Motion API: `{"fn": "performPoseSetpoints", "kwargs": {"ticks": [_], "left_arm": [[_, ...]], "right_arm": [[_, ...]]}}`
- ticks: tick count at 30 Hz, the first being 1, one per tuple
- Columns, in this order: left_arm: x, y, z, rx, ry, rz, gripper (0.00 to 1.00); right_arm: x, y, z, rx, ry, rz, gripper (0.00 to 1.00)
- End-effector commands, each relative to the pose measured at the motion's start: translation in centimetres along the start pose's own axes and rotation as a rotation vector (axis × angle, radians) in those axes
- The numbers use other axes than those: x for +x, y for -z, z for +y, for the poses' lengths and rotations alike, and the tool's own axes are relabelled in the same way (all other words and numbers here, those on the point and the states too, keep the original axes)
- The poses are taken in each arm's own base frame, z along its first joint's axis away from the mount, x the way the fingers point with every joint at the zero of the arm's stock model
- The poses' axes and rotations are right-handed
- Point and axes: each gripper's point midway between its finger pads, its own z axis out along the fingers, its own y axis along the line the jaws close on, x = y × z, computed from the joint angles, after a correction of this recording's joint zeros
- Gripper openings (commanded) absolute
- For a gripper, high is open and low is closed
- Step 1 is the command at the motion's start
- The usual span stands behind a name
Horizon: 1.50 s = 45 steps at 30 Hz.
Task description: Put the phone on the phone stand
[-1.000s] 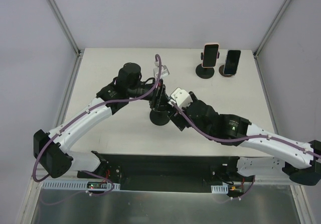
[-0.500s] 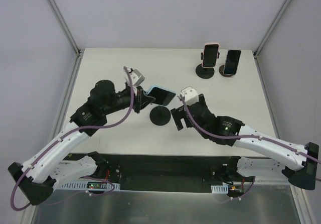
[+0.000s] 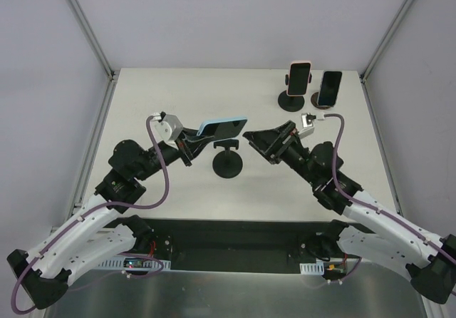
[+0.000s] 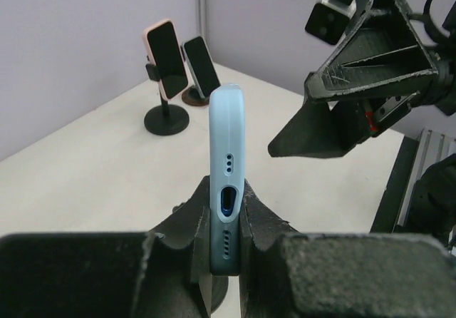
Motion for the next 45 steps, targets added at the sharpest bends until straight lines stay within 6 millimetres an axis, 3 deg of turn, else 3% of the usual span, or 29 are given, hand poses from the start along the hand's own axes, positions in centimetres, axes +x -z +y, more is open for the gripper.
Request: {"fn": "performPoseSetpoints", "kwargs": {"ticks": [1,9,12,15,19,21,23,25,29,40,43,45], "left_arm": [[-7.9,0.3,-1.7,0.067,-0.054,-0.277,0.0],[-9.3,-0.7,-1.6,0.074,-0.049,-0.295,0.0],[-9.7,-0.7,-1.0,0.04,0.004,-0.314,0.0],[-10.6,-0.7,0.0,-0.032,0.192,-0.334,0.0],[-11.9,-0.3,-1.0,0.005,0.398,-0.348,0.0],[-13.2,0.5,-1.5,0.033,0.484,-0.41,0.0],[-13.4,1.1,-1.7,0.052,0.551,-0.45,0.0],[-12.8,1.0,-2.1,0.081,0.587,-0.441,0.0],[-11.8,1.0,-2.9,0.146,0.707,-0.434,0.0],[-10.2,1.3,-4.9,0.296,0.875,-0.406,0.0],[-9.6,1.4,-5.1,0.315,0.909,-0.403,0.0],[-9.4,1.5,-5.3,0.326,0.906,-0.398,0.0]], "right_arm": [[-2.0,0.6,7.3,-0.355,-0.354,-0.091,0.97],[-3.0,-0.5,11.4,-0.492,-0.431,-0.139,0.97],[-2.6,0.1,12.2,-0.521,-0.282,-0.139,0.96],[-1.2,0.9,11.7,-0.505,-0.046,-0.107,0.97],[0.9,2.0,9.6,-0.437,0.151,-0.016,0.97],[1.3,2.6,8.8,-0.407,0.194,0.002,0.98],[1.2,2.9,7.9,-0.378,0.23,-0.006,0.99],[0.6,3.5,8.3,-0.399,0.265,-0.027,0.99],[0.4,4.0,10.9,-0.48,0.333,0.007,0.67],[-0.5,4.0,11.6,-0.489,0.342,-0.024,0.62],[-0.5,4.1,12.0,-0.501,0.352,-0.019,0.44],[-0.8,4.2,11.9,-0.497,0.357,-0.034,0.4]]}}
